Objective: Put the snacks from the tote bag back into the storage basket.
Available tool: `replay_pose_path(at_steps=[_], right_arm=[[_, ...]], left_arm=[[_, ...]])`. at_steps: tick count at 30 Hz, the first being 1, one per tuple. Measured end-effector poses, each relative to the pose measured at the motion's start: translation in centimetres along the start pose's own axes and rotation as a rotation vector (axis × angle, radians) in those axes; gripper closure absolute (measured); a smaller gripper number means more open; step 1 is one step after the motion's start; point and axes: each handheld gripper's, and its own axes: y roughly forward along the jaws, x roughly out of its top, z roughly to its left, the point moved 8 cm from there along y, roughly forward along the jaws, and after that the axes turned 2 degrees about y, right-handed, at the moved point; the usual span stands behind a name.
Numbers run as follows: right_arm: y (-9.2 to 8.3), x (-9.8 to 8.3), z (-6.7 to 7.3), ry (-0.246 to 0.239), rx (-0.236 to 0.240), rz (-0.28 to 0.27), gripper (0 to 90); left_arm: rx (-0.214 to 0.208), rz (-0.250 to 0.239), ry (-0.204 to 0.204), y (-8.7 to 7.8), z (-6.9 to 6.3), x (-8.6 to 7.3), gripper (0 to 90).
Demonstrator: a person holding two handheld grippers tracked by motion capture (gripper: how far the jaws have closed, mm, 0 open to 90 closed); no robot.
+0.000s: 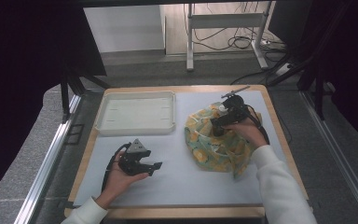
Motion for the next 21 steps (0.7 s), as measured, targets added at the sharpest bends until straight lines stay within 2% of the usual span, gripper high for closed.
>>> replay_pose_path(at_steps=[4, 7, 9, 16, 21], right_arm=[[1.0, -0.3, -0.1, 0.003, -0.005, 0.035, 19.4], [1.2, -0.4, -0.1, 0.019, -0.001, 0.039, 29.1], [1.2, -0.3, -0.2, 0.021, -0.006, 0.039, 29.6], [0.9, -0.3, 0.1, -0.017, -0.019, 0.05, 30.0], [-0.2, 0.1, 0.3, -0.02, -0.014, 0.019, 30.1]], left_arm=[[0.003, 0.001, -0.001, -0.1, 0.1, -0.1, 31.5], [0.003, -0.002, -0.007, -0.1, 0.2, -0.2, 31.5], [0.002, -0.002, -0.007, -0.1, 0.2, -0.1, 31.6], [-0.007, 0.001, 0.001, 0.2, 0.2, 0.1, 31.5], [-0.013, 0.012, -0.011, 0.5, 0.3, 0.0, 31.6]])
